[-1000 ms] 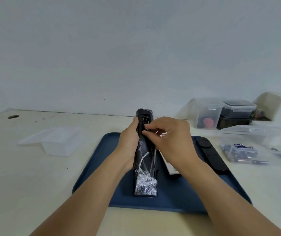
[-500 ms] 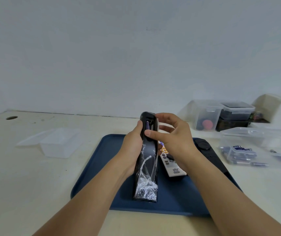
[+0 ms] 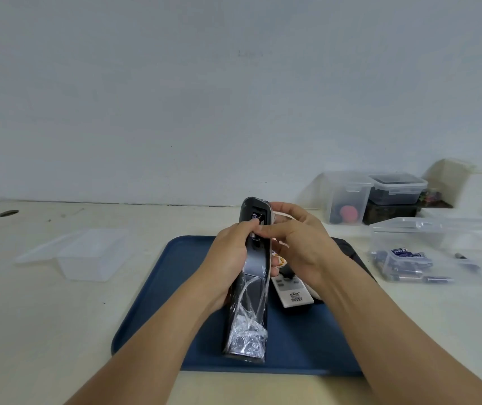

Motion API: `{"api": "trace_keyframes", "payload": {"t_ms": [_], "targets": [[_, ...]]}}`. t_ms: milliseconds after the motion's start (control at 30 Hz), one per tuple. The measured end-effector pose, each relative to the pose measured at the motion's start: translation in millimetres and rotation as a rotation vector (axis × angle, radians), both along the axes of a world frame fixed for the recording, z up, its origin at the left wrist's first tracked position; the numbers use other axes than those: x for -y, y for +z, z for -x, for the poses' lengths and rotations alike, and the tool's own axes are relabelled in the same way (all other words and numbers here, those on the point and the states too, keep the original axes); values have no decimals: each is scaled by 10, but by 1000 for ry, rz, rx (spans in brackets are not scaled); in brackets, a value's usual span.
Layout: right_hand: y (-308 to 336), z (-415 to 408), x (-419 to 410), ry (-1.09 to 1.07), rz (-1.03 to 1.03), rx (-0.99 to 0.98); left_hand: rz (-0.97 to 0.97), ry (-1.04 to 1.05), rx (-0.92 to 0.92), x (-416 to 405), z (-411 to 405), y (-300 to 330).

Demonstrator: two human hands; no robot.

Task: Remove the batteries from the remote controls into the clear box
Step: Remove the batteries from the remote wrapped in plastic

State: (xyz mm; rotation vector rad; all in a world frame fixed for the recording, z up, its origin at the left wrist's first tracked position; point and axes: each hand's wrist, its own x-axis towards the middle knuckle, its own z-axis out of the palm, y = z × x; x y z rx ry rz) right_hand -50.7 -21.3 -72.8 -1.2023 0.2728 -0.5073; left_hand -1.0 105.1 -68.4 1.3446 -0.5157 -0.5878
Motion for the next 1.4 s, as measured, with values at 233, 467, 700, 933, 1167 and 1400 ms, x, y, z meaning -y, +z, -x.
{"api": "trace_keyframes", "payload": {"t_ms": [233,467,700,933,1167,1400], "targets": [[22,11,47,51,91,61,59,-18,-91,1,-56,-33],[9,25,109,182,125,-73,85,-22,-175,71,-96,-32],[-54,-12,198,161,51,-32,39,-69,-116,34,-98,-44],[-6,-14,212,-151,-10,40,32,-50,-131,30,-83,-36],[192,122,150,-350,343,230,103,-30,-138,42,-50,-19],[125,130,13,-424,778,171,57,6,-72,22,-13,-24]]}}
